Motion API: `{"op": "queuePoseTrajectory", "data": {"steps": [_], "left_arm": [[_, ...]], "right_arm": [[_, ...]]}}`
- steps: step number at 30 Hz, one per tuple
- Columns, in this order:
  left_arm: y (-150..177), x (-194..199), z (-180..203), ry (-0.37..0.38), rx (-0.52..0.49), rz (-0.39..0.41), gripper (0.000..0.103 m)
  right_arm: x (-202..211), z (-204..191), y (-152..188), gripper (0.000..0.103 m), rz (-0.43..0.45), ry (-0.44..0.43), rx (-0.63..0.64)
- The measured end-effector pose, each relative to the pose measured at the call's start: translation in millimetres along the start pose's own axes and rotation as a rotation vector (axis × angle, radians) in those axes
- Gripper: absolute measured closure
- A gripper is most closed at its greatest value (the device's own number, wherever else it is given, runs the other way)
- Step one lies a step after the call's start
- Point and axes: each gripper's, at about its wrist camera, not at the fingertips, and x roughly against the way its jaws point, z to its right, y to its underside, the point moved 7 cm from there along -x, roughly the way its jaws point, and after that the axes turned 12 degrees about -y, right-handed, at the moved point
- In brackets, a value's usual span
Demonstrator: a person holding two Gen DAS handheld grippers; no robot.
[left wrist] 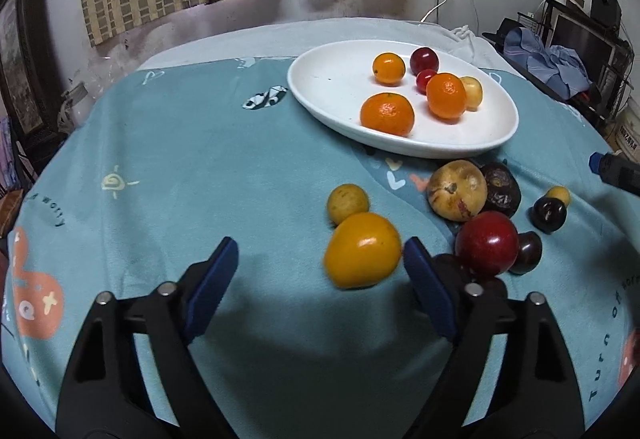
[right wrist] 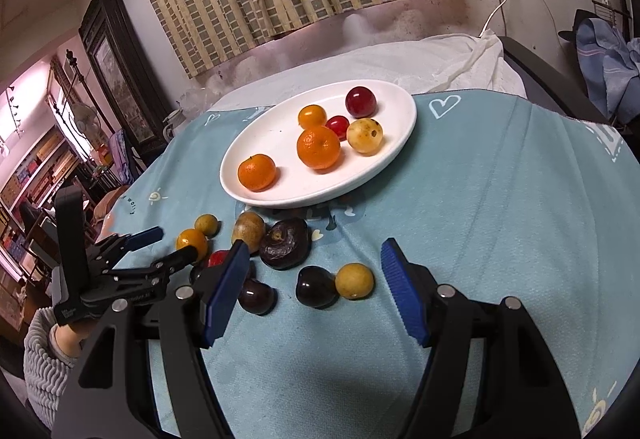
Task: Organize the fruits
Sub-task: 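Grasp an orange-yellow fruit with the left gripper while the right gripper grasps a dark plum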
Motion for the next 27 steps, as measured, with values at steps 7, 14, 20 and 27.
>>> {"op": "queuePoseTrajectory", "data": {"steps": [7,14,20,27], "left_arm": [[1.5,-12.6,11.3,0.078,-0.011,-0.06,0.064],[-0.8,-3.1,2.9,0.073,0.031,-0.02,0.065],[-4.6,0.1,-23.1,0.049,0.118,-0.012,0.065],[-3.6,0.5,-12.3,0.049,0.074,-0.009,0.066]], "right_arm": [[-2.1,0.6,1.8,0.034,-0.005,0.012,0.004],[-2.1,-2.0,2.2,0.034,-0.014,0.011,0.018],[-9.1,-5.9,15.0,0.039,-0.094,0.045,0.081],[-33.1,-25.0,37.8,0.058,-0.193,0.057,0.213]]}}
